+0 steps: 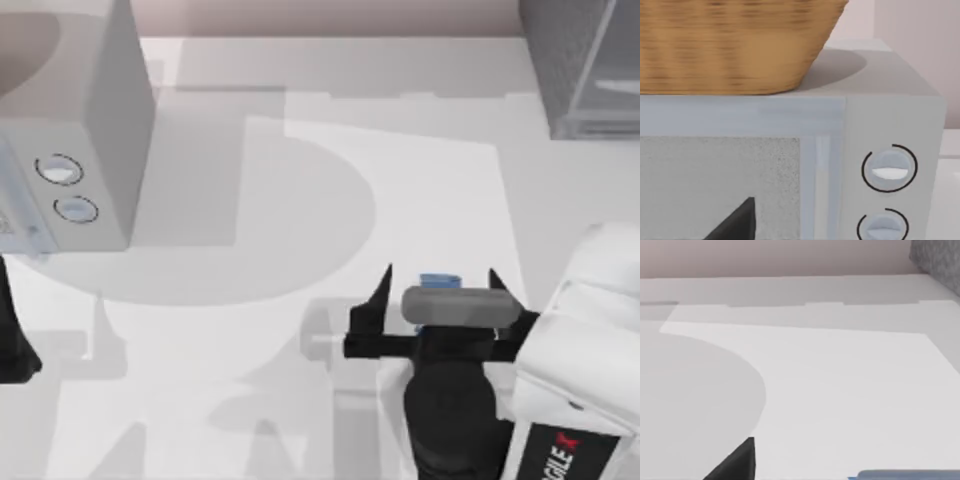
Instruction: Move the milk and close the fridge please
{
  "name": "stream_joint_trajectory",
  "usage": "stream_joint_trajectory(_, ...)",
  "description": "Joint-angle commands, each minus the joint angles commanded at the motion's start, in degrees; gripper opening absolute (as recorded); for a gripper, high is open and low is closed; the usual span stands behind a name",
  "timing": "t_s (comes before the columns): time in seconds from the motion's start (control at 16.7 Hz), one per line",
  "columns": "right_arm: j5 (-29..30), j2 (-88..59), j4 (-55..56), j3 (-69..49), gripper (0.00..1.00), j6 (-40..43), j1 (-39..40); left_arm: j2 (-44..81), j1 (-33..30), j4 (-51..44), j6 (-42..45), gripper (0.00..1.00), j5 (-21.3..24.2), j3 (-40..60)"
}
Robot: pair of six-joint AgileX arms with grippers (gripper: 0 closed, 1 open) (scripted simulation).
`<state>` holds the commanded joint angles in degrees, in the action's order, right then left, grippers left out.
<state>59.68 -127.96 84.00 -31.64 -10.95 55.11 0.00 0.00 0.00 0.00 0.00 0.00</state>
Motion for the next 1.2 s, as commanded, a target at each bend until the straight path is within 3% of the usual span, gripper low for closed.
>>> stream_joint_trajectory(0.18, -0.04, -0.02, 0.01, -0.02, 1.0, 0.02, -0.04, 0.0, 0.0, 0.0, 0.0, 1.0, 0.0, 0.0)
stream_joint_trajectory(0.96, -0.04, -0.02, 0.01, -0.02, 0.02, 0.02, -0.04, 0.0, 0.0, 0.0, 0.0, 1.0, 0.0, 0.0)
stream_joint_trajectory(1.2, -0.04, -0.02, 0.01, -0.02, 0.0, 0.02, -0.04, 0.0, 0.0, 0.0, 0.0, 1.0, 0.0, 0.0)
